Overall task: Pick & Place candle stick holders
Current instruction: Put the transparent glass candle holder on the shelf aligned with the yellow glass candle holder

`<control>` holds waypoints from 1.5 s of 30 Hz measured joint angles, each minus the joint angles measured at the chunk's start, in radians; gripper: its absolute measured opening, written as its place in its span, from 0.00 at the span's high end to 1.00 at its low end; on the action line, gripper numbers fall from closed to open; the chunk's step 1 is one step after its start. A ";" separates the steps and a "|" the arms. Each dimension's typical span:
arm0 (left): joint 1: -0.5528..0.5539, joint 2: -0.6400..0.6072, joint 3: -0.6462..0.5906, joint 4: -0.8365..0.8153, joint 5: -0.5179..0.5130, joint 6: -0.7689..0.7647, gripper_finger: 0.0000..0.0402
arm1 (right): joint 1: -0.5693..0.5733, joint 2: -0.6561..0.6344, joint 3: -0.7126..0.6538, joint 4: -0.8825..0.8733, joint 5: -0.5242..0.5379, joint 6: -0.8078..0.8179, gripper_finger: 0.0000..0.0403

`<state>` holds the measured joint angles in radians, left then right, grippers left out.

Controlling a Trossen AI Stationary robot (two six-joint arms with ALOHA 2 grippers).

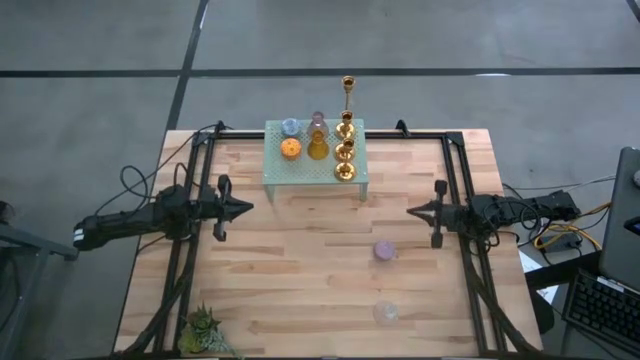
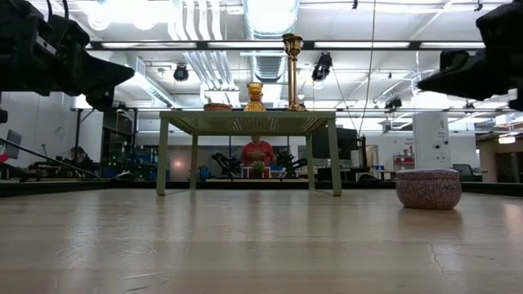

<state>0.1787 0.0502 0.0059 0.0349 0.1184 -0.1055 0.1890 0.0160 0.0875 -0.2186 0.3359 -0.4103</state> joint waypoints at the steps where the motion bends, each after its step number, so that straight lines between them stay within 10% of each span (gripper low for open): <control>1: 0.000 0.000 0.000 0.000 0.000 0.000 0.96 | 0.000 0.000 0.000 0.001 -0.036 0.008 0.98; 8: 0.000 0.001 0.000 0.000 -0.001 0.000 0.96 | 0.001 0.017 -0.042 0.317 -0.228 0.557 0.98; 20: 0.000 0.002 0.000 -0.001 -0.003 0.000 0.96 | 0.009 0.089 -0.058 0.499 -0.291 0.842 0.98; 32: 0.000 0.001 0.000 -0.002 -0.004 0.000 0.96 | 0.137 0.465 0.001 0.784 -0.365 0.997 0.98; 45: 0.000 0.001 0.000 -0.003 -0.005 0.000 0.96 | 0.202 0.820 0.412 0.219 -0.276 1.081 0.97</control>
<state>0.1791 0.0513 0.0059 0.0315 0.1139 -0.1055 0.3910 0.8356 0.4995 0.0006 0.0601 0.6704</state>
